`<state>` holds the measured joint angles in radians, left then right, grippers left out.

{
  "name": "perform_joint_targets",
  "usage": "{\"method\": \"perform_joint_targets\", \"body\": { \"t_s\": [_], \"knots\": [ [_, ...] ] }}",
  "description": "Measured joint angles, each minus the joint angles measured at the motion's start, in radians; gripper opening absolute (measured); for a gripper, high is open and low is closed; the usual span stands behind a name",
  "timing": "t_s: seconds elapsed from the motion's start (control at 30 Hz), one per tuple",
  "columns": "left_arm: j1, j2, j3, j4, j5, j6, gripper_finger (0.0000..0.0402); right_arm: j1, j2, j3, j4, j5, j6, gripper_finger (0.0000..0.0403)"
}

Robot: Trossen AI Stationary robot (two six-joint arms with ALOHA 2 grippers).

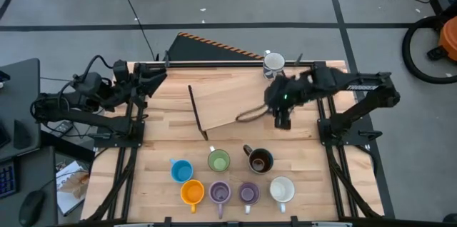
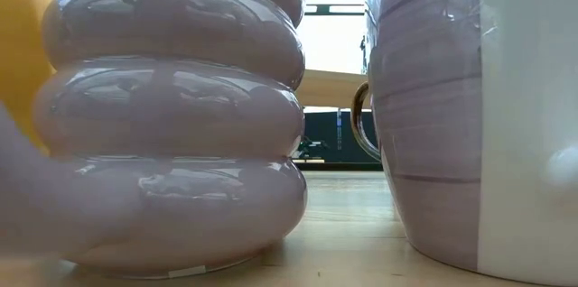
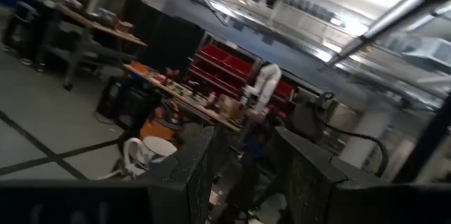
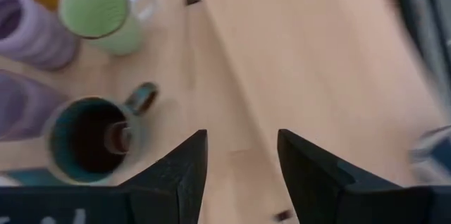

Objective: Place coffee mugs
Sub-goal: Put the light blue mug on the shelf

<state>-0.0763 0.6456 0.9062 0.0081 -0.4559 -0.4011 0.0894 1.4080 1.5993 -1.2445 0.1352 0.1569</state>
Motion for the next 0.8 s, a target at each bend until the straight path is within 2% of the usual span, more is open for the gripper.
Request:
{"method": "perform_joint_targets", "body": {
  "t_s": [0.13,0.4,0.6,0.8],
  "knots": [
    [0.000,0.002,0.000,-0.004,0.045,-0.005,0.0151,0.095,0.047,0.000,-0.035,0.000,0.126,0.0174],
    [0.000,0.002,0.000,-0.030,0.063,-0.027,0.0151,0.262,0.155,0.000,-0.087,-0.032,0.317,0.0169],
    [0.000,0.002,0.000,-0.054,0.065,-0.025,0.0151,0.358,0.231,0.000,-0.088,-0.111,0.376,0.0175],
    [0.000,0.002,0.000,-0.059,0.068,-0.030,0.0151,0.438,0.286,0.000,-0.075,-0.184,0.433,0.0201]
  ]
}}
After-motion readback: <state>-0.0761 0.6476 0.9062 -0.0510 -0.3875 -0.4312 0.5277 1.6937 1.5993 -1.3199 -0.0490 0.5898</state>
